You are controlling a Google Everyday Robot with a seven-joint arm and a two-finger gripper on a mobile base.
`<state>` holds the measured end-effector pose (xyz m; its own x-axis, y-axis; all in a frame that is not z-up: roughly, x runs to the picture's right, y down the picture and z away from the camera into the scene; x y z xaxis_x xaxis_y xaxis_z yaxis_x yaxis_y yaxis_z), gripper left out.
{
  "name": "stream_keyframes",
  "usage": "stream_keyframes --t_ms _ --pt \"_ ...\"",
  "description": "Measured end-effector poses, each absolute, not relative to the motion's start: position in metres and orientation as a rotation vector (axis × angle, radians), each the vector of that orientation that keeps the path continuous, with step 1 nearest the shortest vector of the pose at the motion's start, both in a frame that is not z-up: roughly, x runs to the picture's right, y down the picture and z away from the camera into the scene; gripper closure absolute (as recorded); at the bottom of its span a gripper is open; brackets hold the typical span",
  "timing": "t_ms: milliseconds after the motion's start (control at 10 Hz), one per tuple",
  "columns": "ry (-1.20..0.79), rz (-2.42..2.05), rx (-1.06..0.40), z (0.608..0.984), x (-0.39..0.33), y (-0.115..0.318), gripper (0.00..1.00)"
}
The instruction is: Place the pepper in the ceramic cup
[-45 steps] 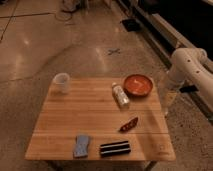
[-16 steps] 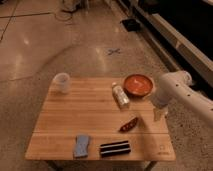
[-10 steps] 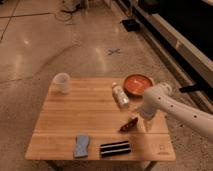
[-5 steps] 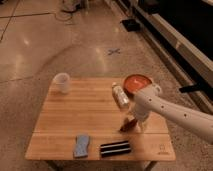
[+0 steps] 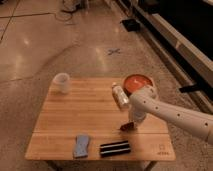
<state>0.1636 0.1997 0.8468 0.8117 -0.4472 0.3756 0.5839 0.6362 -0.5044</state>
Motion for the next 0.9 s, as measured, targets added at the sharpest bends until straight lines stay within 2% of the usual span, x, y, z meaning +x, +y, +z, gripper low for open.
stream_keyframes --t_ms 100,400,900 --pt "-0.215 -0.585 -0.659 0.842 0.162 0.198 1.00" --pt "-0.199 -0.558 -0.666 0.818 0.162 0.181 1.00" --pt "-0.197 -0.528 -0.665 0.749 0.158 0.119 1.00"
